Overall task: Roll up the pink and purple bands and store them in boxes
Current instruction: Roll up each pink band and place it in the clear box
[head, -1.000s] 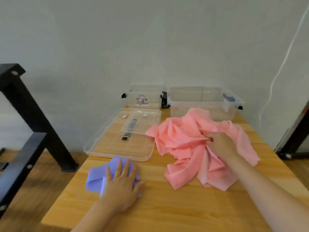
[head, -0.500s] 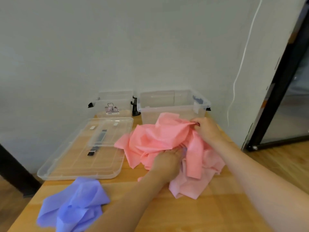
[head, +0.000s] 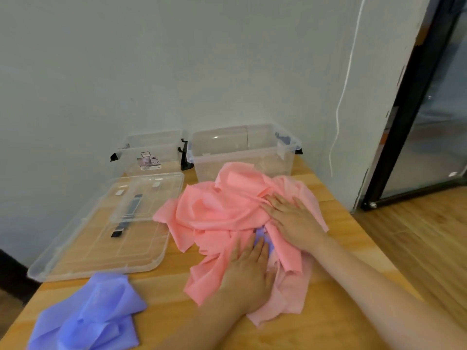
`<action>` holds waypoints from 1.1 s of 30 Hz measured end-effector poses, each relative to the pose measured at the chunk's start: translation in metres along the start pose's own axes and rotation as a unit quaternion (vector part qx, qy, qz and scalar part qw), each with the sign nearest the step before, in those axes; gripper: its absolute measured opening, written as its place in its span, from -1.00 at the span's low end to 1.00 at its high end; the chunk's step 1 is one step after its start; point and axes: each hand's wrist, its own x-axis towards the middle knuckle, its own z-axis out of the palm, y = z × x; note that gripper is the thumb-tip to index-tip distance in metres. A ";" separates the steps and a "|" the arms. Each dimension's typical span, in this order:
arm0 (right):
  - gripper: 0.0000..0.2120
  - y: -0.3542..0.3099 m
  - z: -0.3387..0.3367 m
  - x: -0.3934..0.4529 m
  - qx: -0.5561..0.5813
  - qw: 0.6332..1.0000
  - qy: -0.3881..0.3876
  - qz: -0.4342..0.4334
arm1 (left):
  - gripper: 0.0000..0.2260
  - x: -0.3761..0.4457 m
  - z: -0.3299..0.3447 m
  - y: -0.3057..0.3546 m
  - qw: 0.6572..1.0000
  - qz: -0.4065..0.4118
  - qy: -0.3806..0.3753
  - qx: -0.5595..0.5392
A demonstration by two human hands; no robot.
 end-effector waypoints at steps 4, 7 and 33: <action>-0.51 0.010 -0.012 0.027 0.001 0.998 -0.020 0.054 | -0.46 -0.014 -0.004 0.012 0.999 0.000 -0.030 -0.029; -0.50 0.015 -0.014 0.029 0.011 0.992 -0.062 0.107 | -0.38 -0.020 -0.015 0.013 0.998 0.027 0.000 -0.048; -0.50 0.006 0.002 -0.063 0.046 0.997 0.028 0.059 | -0.28 -0.020 -0.032 0.025 0.994 -0.053 0.015 -0.090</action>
